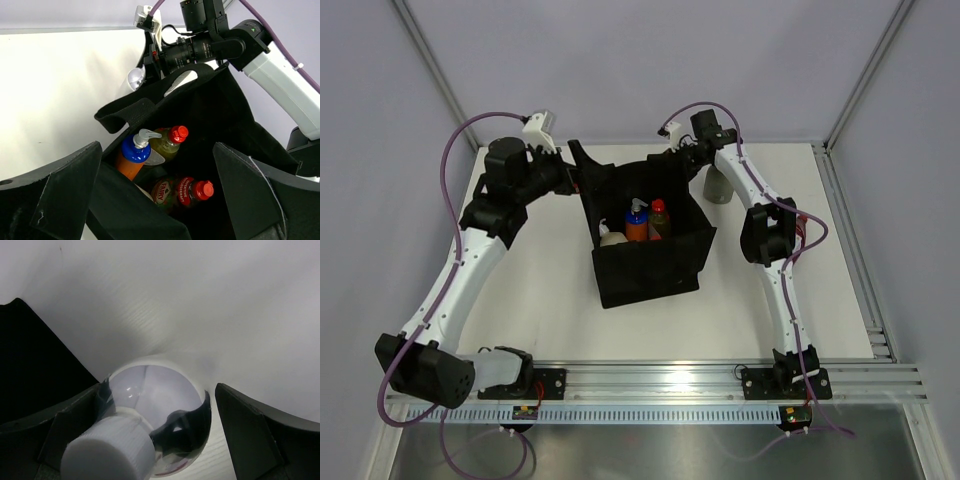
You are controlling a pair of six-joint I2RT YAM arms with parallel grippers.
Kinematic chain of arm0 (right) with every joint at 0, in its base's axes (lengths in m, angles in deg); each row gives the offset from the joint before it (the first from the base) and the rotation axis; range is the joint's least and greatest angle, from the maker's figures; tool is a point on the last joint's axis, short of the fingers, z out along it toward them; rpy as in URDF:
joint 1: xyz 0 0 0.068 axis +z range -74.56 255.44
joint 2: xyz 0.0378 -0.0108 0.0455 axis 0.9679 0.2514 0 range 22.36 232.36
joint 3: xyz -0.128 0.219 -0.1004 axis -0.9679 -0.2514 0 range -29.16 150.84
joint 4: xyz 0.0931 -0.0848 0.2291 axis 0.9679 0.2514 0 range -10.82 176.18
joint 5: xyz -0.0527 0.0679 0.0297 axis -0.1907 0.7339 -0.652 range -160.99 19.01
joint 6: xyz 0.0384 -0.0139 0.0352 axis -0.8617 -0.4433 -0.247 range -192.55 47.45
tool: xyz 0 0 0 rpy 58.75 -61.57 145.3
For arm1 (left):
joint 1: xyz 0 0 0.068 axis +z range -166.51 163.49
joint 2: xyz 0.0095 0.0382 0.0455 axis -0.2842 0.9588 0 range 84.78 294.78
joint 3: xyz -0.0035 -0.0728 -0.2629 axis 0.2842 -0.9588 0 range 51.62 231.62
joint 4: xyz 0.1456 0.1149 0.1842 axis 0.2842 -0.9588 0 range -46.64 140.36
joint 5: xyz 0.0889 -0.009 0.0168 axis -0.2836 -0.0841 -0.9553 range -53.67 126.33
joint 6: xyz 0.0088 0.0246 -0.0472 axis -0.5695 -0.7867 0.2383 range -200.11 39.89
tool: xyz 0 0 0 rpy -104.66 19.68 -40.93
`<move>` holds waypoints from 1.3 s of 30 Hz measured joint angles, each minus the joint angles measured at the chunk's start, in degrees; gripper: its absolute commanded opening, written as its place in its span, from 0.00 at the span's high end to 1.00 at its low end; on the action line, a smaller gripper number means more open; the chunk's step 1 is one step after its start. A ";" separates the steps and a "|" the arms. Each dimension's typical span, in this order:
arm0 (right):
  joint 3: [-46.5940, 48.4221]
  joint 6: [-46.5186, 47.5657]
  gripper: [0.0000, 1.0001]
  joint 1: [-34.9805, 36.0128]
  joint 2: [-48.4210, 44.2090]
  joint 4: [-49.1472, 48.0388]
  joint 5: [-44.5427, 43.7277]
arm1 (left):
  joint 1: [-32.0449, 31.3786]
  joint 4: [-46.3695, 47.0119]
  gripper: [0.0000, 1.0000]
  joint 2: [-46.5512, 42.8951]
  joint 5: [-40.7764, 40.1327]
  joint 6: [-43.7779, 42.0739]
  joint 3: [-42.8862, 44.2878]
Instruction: Place the personal care products into the canvas bag
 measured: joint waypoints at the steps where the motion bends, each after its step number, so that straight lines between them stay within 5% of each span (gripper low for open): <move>1: -0.44 -0.50 0.10 0.00 -0.09 -1.03 0.72 | 0.00 0.17 0.01 0.00 0.07 0.04 0.00; 15: -7.41 -1.16 1.00 0.07 -3.76 -6.45 0.98 | -5.99 3.85 0.01 1.57 2.89 -0.15 8.00; 23: -14.80 -5.09 1.00 -2.34 -8.66 -7.23 4.42 | -12.37 -0.92 0.01 9.55 2.80 -5.66 15.85; 39: -15.15 -27.17 1.00 -9.51 -20.57 -17.42 18.99 | -14.16 -4.17 0.01 12.35 1.97 -13.18 18.43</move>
